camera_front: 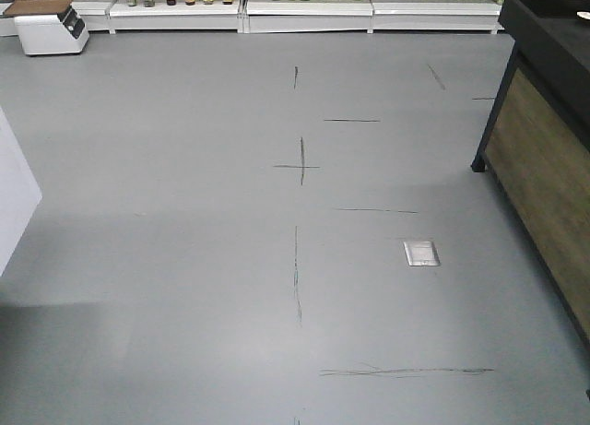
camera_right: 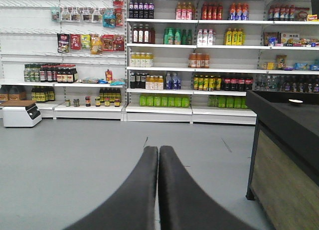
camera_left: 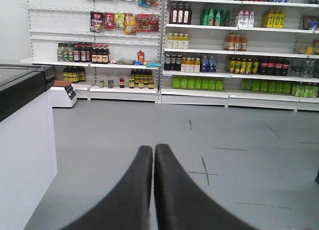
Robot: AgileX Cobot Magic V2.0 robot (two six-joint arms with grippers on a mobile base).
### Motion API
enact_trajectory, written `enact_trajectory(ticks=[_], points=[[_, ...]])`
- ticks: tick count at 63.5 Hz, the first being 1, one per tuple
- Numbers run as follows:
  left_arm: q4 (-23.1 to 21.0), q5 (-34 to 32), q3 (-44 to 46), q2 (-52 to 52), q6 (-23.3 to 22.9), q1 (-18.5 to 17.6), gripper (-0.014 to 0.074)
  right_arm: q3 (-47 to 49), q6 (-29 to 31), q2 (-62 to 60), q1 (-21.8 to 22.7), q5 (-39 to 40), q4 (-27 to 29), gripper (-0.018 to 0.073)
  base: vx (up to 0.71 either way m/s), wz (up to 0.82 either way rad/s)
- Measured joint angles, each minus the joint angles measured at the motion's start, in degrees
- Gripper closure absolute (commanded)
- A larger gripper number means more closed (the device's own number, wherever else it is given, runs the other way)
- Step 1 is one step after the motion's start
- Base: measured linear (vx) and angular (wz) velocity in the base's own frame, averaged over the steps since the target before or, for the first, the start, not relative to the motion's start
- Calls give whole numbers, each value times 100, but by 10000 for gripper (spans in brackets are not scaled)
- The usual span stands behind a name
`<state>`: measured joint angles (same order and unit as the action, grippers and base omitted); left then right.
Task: Pick three apples into basket with both arms
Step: 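Drive the base across the floor toward the black fruit table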
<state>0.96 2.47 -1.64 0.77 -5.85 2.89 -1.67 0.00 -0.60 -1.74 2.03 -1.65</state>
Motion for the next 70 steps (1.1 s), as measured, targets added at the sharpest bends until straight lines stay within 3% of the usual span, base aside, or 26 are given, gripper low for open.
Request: enact_trajectory(ticks=[70], points=[[0, 0, 0, 0, 0, 0, 603, 0, 0, 0, 0, 0, 0, 568, 0, 0]])
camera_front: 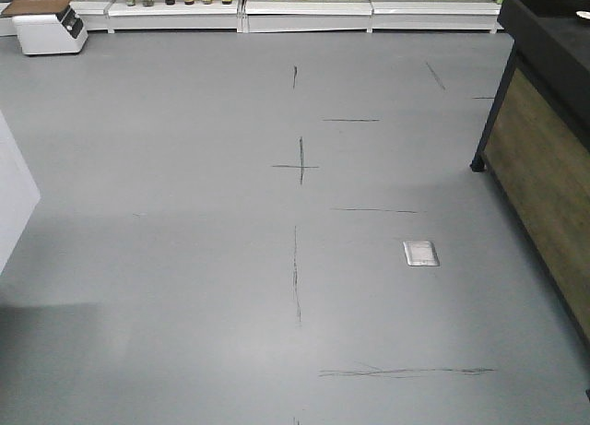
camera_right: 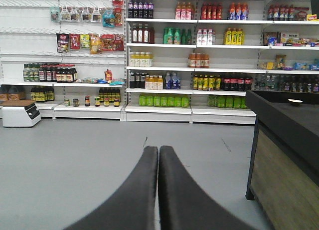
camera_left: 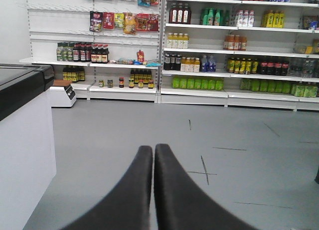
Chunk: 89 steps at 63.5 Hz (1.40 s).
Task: Pick three apples into basket with both arms
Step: 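Drive the base across the floor toward the black fruit table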
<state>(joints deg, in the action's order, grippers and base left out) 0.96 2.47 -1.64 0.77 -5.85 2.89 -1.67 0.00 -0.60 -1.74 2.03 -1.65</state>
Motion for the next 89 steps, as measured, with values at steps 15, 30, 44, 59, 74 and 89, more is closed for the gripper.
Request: enact_trajectory(ticks=[15, 30, 44, 59, 74, 89], points=[[0, 0, 0, 0, 0, 0, 603, 0, 0, 0, 0, 0, 0, 568, 3, -3], [0, 0, 0, 0, 0, 0, 603, 0, 0, 0, 0, 0, 0, 568, 5, -4], [0, 0, 0, 0, 0, 0, 603, 0, 0, 0, 0, 0, 0, 568, 6, 1], [0, 0, 0, 0, 0, 0, 603, 0, 0, 0, 0, 0, 0, 568, 6, 7], [0, 0, 0, 0, 0, 0, 603, 0, 0, 0, 0, 0, 0, 568, 7, 7], [0, 0, 0, 0, 0, 0, 603, 0, 0, 0, 0, 0, 0, 568, 8, 3]])
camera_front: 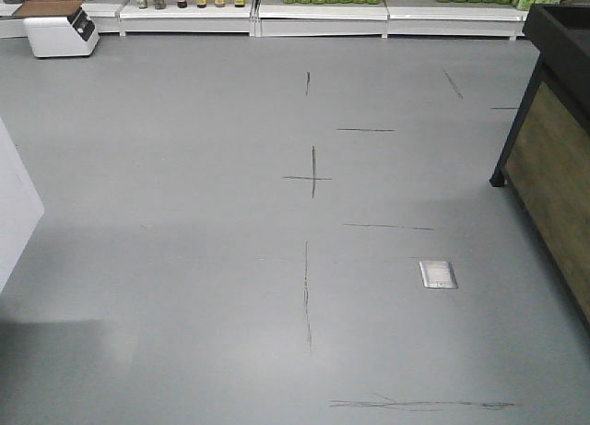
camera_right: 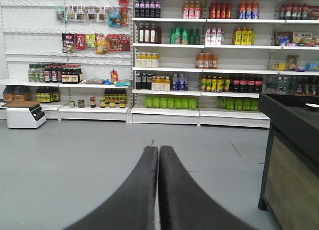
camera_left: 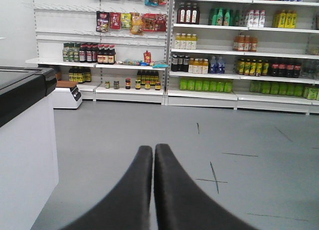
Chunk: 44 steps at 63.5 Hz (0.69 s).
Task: Pick three apples into basket with both arms
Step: 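Drive the base across the floor toward the black fruit table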
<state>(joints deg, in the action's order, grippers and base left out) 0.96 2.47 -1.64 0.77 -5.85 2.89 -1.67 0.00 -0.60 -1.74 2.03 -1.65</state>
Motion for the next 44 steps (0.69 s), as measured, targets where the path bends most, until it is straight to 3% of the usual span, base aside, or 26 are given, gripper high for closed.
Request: enact_trajectory(ticks=[44], points=[[0, 0, 0, 0, 0, 0, 603, 0, 0, 0, 0, 0, 0, 568, 12, 1]])
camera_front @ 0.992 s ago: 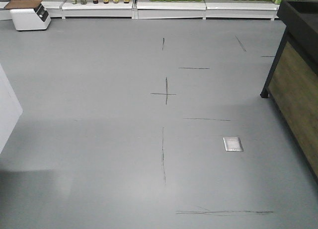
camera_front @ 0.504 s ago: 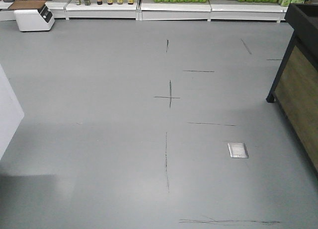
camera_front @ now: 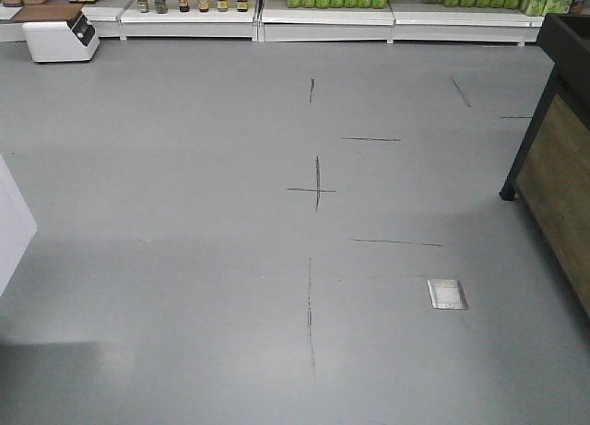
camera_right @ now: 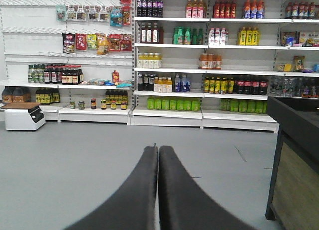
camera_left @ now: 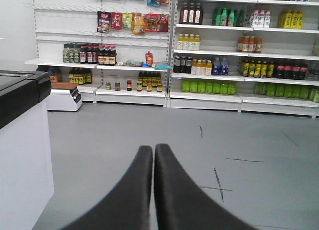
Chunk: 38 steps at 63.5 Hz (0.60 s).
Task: Pick three apples into basket with both arms
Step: 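Drive the base across the floor toward the black fruit table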
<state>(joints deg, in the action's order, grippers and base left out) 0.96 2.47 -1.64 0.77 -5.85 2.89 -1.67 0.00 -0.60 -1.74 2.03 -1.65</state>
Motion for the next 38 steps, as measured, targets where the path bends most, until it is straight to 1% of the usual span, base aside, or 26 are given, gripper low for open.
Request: enact_trajectory(ticks=[38], points=[[0, 0, 0, 0, 0, 0, 603, 0, 0, 0, 0, 0, 0, 568, 13, -4]])
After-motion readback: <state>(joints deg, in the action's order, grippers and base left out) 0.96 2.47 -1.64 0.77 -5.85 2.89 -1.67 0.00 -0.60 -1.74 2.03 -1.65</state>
